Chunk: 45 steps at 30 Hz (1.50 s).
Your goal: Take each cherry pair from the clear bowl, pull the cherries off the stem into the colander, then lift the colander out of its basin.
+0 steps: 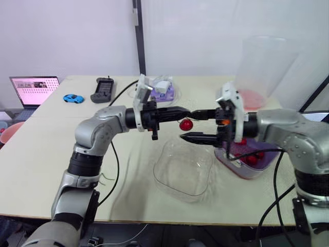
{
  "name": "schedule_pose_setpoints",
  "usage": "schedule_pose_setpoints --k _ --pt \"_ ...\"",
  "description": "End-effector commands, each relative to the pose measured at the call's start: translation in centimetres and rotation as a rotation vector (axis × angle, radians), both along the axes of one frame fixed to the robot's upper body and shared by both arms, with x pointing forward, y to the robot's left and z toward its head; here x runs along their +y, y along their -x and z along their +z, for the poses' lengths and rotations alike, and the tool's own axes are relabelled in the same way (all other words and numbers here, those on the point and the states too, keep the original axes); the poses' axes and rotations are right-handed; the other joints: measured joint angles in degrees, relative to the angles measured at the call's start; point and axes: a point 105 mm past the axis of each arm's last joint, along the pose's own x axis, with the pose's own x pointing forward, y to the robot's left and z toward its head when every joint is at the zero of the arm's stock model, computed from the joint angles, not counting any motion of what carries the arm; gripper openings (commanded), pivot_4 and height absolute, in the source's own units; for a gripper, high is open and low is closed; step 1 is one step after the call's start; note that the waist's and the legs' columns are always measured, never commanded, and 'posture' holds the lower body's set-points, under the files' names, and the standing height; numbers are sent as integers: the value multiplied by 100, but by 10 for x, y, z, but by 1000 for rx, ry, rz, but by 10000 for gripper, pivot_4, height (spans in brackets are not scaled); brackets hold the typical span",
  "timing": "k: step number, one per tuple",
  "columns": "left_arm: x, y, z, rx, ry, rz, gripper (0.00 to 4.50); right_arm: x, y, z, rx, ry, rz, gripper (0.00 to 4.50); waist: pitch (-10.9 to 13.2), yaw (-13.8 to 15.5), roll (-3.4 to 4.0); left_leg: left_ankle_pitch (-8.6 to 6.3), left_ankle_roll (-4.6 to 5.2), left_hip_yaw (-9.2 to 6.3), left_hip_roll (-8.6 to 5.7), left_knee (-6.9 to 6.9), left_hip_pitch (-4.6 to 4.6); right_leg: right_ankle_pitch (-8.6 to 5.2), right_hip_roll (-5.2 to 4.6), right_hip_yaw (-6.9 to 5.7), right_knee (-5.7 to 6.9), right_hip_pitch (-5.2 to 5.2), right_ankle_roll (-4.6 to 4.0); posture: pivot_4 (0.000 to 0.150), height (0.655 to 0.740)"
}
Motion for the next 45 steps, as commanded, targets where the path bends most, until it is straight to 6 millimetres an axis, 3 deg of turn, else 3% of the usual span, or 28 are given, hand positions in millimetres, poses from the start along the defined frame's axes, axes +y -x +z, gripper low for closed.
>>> schedule_pose_setpoints --k 1,4,9,10,17,23,28,36,39,45 --pt "-2 8 9 -53 8 -27 0 3 -3 7 -62 0 -10 44261 0 -4 0 0 0 0 0 -1 0 0 0 0 0 -1 0 1500 7332" --pt "-2 8 9 -55 10 -27 0 2 -8 6 -61 -9 -27 35712 0 0 0 0 0 0 0 -1 0 0 0 0 0 -1 0 1500 7332" --pt "-1 8 8 -55 7 -26 0 0 -10 7 -66 -29 -31 10473 0 -3 0 0 1 0 0 -1 0 0 0 0 0 -1 0 1500 7332" --pt "-1 8 8 -55 7 -26 0 0 -10 8 -65 -29 -33 7657 0 -3 0 0 1 0 0 -1 0 0 0 0 0 -1 0 1500 7332" --pt "-1 8 8 -56 9 -24 0 -6 -5 -4 -21 12 -27 7246 0 1 0 -2 3 0 0 -1 0 0 0 0 0 -1 0 1500 7332" --pt "-1 7 10 -58 14 -24 0 -20 -6 -25 48 74 -66 7246 0 2 0 -5 10 0 0 0 0 0 0 0 0 -1 0 1500 7332" --pt "-1 7 10 -60 15 -22 0 -44 -11 -38 80 122 -136 7246 0 1 0 -6 11 1 0 0 0 0 0 1 -1 0 0 1500 7332" --pt "2 6 9 -57 18 -3 0 -80 -18 -18 35 139 -230 7246 0 9 0 -6 11 2 0 -1 0 0 0 1 -1 0 0 1500 7332" --pt "5 6 9 -55 23 14 0 -114 -40 -13 -40 249 -378 7246 0 -2 0 -6 11 4 0 0 0 0 -1 2 -2 0 0 1500 7332" --pt "7 7 6 -52 27 38 0 -145 -65 -46 1 416 -444 7246 0 -10 0 -6 11 6 1 -2 4 0 2 4 -2 -1 0 1500 7332"
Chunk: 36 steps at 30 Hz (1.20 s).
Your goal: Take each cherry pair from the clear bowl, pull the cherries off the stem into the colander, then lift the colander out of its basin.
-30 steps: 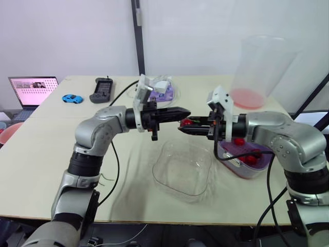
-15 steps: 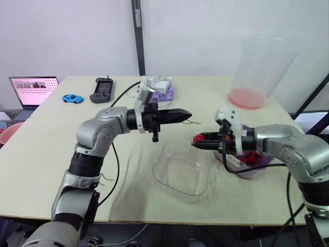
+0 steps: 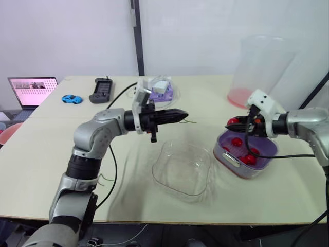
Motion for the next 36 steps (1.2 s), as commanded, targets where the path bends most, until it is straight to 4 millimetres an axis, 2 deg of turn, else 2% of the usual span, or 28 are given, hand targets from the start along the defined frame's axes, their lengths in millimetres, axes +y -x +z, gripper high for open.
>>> schedule_pose_setpoints --k 1,2,4,5,7,10,13,18,23,26,28,32,36 --pt "2 7 10 -45 23 -2 0 -12 -10 -13 8 86 -13 7246 0 9 0 0 0 1 0 0 -1 0 -1 0 0 0 0 1500 7332" --pt "3 7 10 -46 22 3 0 -16 -13 -16 12 96 -20 7246 0 11 0 2 -4 1 -1 0 -1 0 -3 0 0 0 0 1500 7332" --pt "5 7 10 -46 22 14 0 -18 -12 -21 38 87 -13 17524 0 12 1 8 -14 3 -1 0 -2 0 -3 1 0 0 0 1500 7332" --pt "6 7 10 -46 22 19 0 -19 -10 -23 50 86 -6 20530 0 13 1 8 -14 3 -1 1 -2 0 -3 1 0 0 0 1500 7332" --pt "8 6 10 -45 19 29 0 -20 -7 -24 73 76 5 30658 0 9 1 9 -16 2 -1 1 -2 0 -2 0 0 0 0 1500 7332" --pt "11 5 8 -43 14 41 0 -24 -6 -17 43 66 -2 44747 0 12 1 9 -17 1 -1 1 -2 0 -2 0 0 0 0 1500 7332" --pt "11 5 9 -47 11 45 0 -30 -2 12 -26 10 -14 44747 0 17 1 9 -16 2 -1 1 -2 0 -4 1 0 0 0 1500 7332" --pt "18 2 11 -46 5 71 0 -18 21 53 -96 -142 78 44747 0 13 1 8 -15 2 -1 0 -2 0 -3 0 -1 1 0 1500 7332" --pt "35 -1 7 -18 -21 128 0 10 66 70 -39 -272 275 44747 0 14 1 5 -9 -1 0 0 -1 0 0 0 0 1 0 1500 7332" --pt "56 -7 -14 15 -128 218 0 42 102 73 32 -295 470 44747 0 4 4 0 0 0 0 0 0 0 0 2 0 1 0 1500 7332" --pt "71 -6 -25 45 -168 257 0 58 115 73 42 -289 558 44747 0 -1 4 -2 3 -1 2 0 2 0 2 2 2 1 0 1500 7332" --pt "100 -3 -43 74 -237 323 0 72 120 71 42 -274 615 44747 0 21 3 -2 3 -2 2 2 1 0 -2 -1 0 6 0 1500 7332" --pt "149 -4 -68 177 -240 514 0 79 118 75 14 -287 651 44747 0 3 4 -2 4 -1 2 0 1 0 -2 -1 -1 5 0 1500 7332"
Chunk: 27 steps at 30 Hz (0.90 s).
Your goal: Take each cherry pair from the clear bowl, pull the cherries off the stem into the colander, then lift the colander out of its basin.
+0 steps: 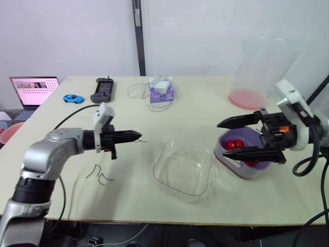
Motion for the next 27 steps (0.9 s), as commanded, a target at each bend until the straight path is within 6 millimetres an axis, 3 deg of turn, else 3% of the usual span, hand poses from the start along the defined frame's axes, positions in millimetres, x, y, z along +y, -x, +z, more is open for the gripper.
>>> schedule_pose_setpoints --k 1,7,11,14,17,21,27 --pt "36 3 -6 -4 8 156 0 4 1 11 -64 -21 28 44747 0 -18 1 -1 3 2 0 -1 1 0 0 3 0 -3 0 1500 7332" --pt "74 15 -55 113 -30 306 0 10 -7 10 -90 -31 17 44747 0 20 0 -2 4 4 2 -1 -1 0 -2 2 0 -3 -1 1500 7332" --pt "89 18 -71 158 -39 366 0 11 -7 10 -95 -30 17 44747 0 33 0 -2 4 4 1 -1 -3 0 -4 0 -1 -3 -1 1500 7332" --pt "103 20 -83 177 -74 409 9525 12 -9 11 -100 -32 5 45000 0 8 0 -3 4 4 2 -3 -2 0 -2 0 -1 -5 -1 1500 7332" --pt "109 21 -84 188 -64 418 22828 12 -12 12 -99 -32 -10 45000 0 -9 0 -3 4 4 3 -3 -1 0 -1 0 0 -6 -1 1500 7332" --pt "113 11 -57 114 -11 421 44020 12 -12 13 -90 -31 0 45000 0 13 0 -3 4 3 3 -2 -2 0 -1 -1 0 -6 -1 1500 7332" --pt "114 8 -21 29 15 379 44673 12 -11 13 -80 -39 0 45000 0 -12 1 -3 5 5 2 -5 -3 0 -3 0 -1 -8 -1 1500 7332"
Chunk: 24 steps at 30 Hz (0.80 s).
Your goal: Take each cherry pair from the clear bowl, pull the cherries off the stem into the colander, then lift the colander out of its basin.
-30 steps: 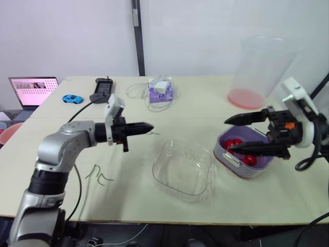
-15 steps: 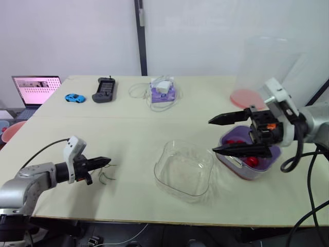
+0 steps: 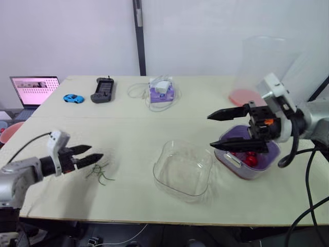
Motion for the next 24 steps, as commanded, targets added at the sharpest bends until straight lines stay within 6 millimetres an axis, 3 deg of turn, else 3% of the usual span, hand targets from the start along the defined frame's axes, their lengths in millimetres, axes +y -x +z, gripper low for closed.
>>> schedule_pose_setpoints --k 1,3,7,9,11,18,24 --pt "1 1 36 -105 -14 -45 44673 -2 5 10 -34 -7 3 45000 0 -9 1 0 0 1 0 0 1 0 1 1 1 -1 0 1500 7332" --pt "-5 3 52 -149 -25 -108 44673 -5 5 11 -33 -1 -16 45000 1 -4 0 0 0 -1 3 0 1 0 6 0 2 -2 0 1500 7332" --pt "-25 10 67 -194 -58 -248 44673 -11 7 12 -27 8 -55 45000 0 0 0 0 0 3 2 0 0 0 2 0 1 0 0 1500 7332" --pt "-49 25 73 -197 -108 -442 44673 -27 9 11 -20 44 -135 45000 1 21 -1 0 0 3 2 0 0 0 2 0 1 0 0 1500 7332" --pt "-59 28 79 -215 -141 -530 44673 -41 11 10 -14 73 -203 45000 2 49 -1 0 0 1 2 0 -6 0 3 -4 -2 -1 0 1500 7332" --pt "-92 30 99 -264 -127 -732 44673 -87 27 -1 52 146 -463 45000 1 2 -1 -2 4 3 2 0 -1 0 8 0 -1 3 0 1500 7332" --pt "-103 23 106 -246 -82 -800 44673 -135 50 -22 114 153 -733 45000 0 15 -3 -3 6 3 2 6 4 -1 11 1 2 11 0 1500 7332"
